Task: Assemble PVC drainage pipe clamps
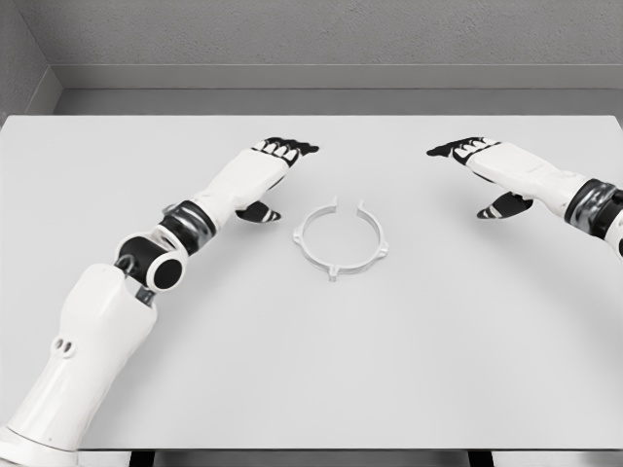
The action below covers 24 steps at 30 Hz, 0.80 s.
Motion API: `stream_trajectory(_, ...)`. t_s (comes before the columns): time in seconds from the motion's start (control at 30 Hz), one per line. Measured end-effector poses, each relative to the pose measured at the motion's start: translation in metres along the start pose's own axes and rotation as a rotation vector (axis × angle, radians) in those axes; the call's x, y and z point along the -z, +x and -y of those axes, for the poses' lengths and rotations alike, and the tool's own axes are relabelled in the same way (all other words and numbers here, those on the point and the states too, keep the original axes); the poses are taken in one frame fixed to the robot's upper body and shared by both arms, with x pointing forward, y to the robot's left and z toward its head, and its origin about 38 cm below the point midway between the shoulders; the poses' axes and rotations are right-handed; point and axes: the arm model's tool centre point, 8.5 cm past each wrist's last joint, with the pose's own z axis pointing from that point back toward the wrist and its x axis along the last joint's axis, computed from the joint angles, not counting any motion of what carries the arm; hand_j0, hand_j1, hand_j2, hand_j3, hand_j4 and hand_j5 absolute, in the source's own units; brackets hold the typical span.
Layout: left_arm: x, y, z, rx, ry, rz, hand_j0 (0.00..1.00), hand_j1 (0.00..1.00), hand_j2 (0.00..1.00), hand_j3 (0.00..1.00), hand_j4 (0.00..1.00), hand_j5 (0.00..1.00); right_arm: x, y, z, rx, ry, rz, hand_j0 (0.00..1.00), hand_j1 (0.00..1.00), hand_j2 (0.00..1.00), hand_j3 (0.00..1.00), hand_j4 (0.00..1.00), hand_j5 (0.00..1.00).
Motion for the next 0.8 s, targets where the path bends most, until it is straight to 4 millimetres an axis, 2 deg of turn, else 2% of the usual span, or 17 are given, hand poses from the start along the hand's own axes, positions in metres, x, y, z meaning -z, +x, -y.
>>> stream_trajectory(0.33, -0.003, 0.006, 0.015, -0.007, -0.030, 0.013, 1.00, 1.00, 1.00, 1.00, 1.00, 1.00, 0.002, 0.002, 0.007, -0.016, -0.002, 0.009, 1.00, 1.00, 1.00, 1.00, 1.00, 1.00)
stream_trajectory(0.37, -0.003, 0.008, 0.015, -0.006, -0.031, 0.019, 1.00, 1.00, 1.00, 1.00, 1.00, 1.00, 0.002, 0.001, 0.012, -0.024, -0.008, 0.007, 1.00, 1.00, 1.00, 1.00, 1.00, 1.00)
stream_trajectory(0.8, 0.003, 0.022, 0.021, -0.006, -0.040, 0.070, 1.00, 1.00, 1.00, 1.00, 1.00, 1.00, -0.007, -0.007, 0.015, -0.043, 0.007, -0.017, 1.00, 1.00, 1.00, 1.00, 1.00, 1.00)
